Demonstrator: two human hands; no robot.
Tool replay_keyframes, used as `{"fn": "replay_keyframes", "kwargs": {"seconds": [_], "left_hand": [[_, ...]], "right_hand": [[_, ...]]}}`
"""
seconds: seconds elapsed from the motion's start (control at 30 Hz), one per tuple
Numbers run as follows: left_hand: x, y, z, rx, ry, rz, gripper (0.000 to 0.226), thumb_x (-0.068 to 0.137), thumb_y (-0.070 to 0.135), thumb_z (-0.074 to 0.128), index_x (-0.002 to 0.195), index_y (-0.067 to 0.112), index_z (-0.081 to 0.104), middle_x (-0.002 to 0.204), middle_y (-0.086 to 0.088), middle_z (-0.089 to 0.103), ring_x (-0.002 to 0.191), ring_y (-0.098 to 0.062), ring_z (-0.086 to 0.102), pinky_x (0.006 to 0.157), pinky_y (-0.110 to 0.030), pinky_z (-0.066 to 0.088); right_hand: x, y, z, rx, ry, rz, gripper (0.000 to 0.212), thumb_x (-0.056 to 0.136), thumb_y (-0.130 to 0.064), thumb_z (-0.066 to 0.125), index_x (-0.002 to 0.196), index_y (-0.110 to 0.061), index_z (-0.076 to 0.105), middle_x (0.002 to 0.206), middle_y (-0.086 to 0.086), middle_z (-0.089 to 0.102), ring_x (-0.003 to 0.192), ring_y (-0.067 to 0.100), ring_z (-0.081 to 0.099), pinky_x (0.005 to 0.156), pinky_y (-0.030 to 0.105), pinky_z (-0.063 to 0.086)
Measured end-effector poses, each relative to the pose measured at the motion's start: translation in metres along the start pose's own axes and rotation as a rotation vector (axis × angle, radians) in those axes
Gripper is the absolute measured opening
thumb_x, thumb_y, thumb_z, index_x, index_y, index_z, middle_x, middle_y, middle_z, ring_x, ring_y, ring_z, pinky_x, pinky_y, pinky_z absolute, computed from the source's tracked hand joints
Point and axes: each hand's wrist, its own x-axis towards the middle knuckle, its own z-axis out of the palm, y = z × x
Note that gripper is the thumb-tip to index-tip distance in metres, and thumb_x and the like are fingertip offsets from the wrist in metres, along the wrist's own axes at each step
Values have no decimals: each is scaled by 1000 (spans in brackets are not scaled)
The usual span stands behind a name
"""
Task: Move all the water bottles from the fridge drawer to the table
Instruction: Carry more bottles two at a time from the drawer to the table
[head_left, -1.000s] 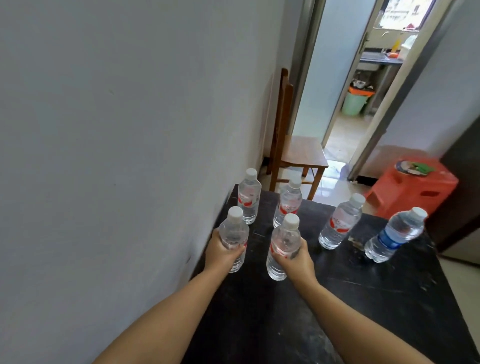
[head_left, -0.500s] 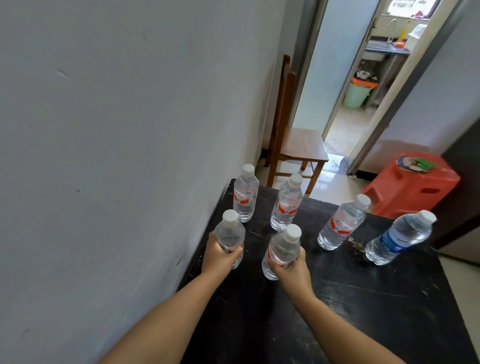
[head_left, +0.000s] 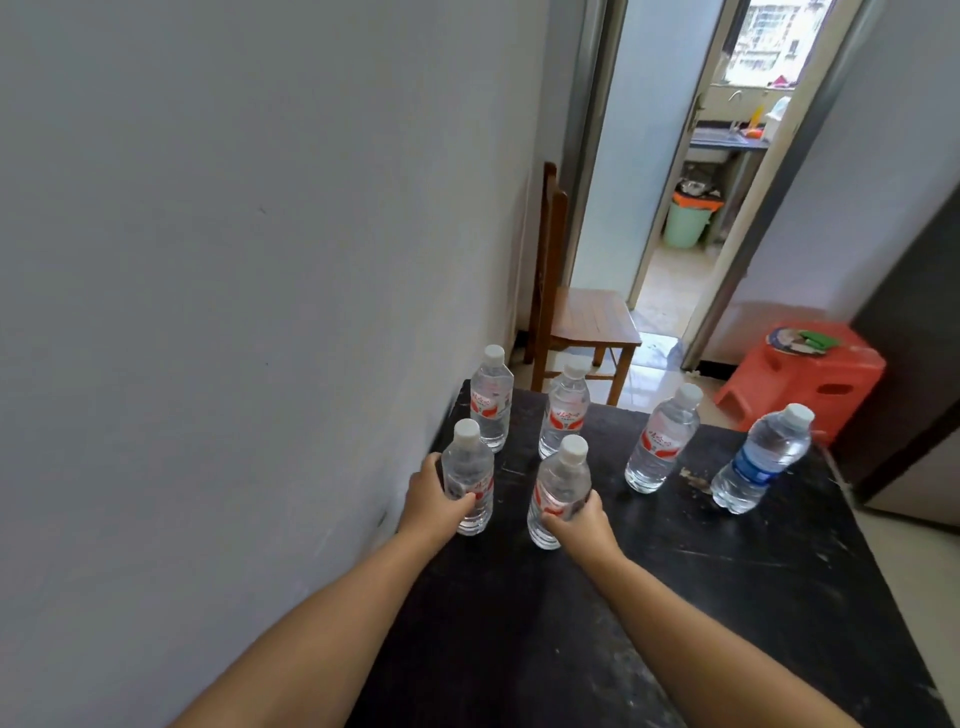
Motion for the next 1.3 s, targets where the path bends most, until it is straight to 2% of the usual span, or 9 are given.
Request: {"fn": "replay_keyframes", "kwargs": {"seconds": [0.2, 0.3, 0.47, 0.67, 0.9, 0.97, 1.1, 1.3], "left_hand": [[-49, 15, -17, 166, -18, 140, 68, 86, 26, 67, 143, 16, 32, 139, -9, 44, 128, -23, 46, 102, -30, 39], [-74, 10, -22, 237, -19, 179, 56, 89, 29, 63, 139, 18, 39, 137, -8, 46, 125, -22, 48, 100, -30, 41], [-102, -5, -35, 321, 0, 192, 47, 90, 32, 60, 132, 16, 47, 132, -6, 51, 118, -21, 53, 97, -34, 48], [-122, -31, -44, 298, -26, 140, 46, 91, 30, 59, 132, 15, 47, 134, -6, 50, 119, -20, 53, 99, -33, 46], [-144, -52, -62, 280, 26, 29, 43, 89, 28, 59, 128, 12, 51, 131, -9, 52, 119, -22, 52, 100, -32, 43], [-152, -58, -66, 263, 63, -36, 43, 88, 28, 58, 128, 13, 51, 131, -8, 52, 118, -22, 52, 99, -34, 44], [-176, -68, -65, 247, 188, -154, 41, 90, 26, 57, 128, 13, 49, 130, -9, 51, 118, -23, 52, 97, -34, 44], [-230, -74, -40, 246, 328, -333, 40, 92, 28, 54, 130, 14, 48, 132, -7, 48, 119, -22, 51, 97, -35, 45]], "right_hand": [[-53, -10, -8, -18, 39, -149, 72, 83, -18, 71, 143, -14, 32, 137, 7, 47, 120, 23, 52, 91, 28, 44], [-81, -12, -8, -241, 59, -210, 69, 87, -21, 66, 146, -17, 31, 144, 8, 42, 127, 27, 47, 101, 38, 45], [-116, -13, -8, -555, 99, -317, 69, 91, -24, 60, 150, -23, 23, 153, 2, 30, 134, 27, 37, 100, 44, 46], [-134, -12, -5, -755, 78, -334, 71, 92, -25, 57, 152, -23, 19, 157, 4, 23, 138, 29, 32, 103, 45, 43], [-136, -16, 10, -932, -60, -415, 61, 93, -25, 54, 148, -21, 28, 155, 6, 27, 138, 30, 32, 104, 47, 41], [-135, -20, 18, -966, -103, -477, 61, 94, -25, 53, 149, -19, 28, 156, 6, 25, 141, 30, 29, 106, 48, 39], [-133, -25, 31, -1004, -221, -636, 56, 93, -22, 52, 145, -18, 32, 150, 6, 33, 135, 30, 35, 101, 47, 42], [-139, -17, 42, -1060, -407, -810, 57, 94, -23, 49, 147, -19, 29, 154, 4, 27, 139, 28, 31, 103, 45, 43]]}}
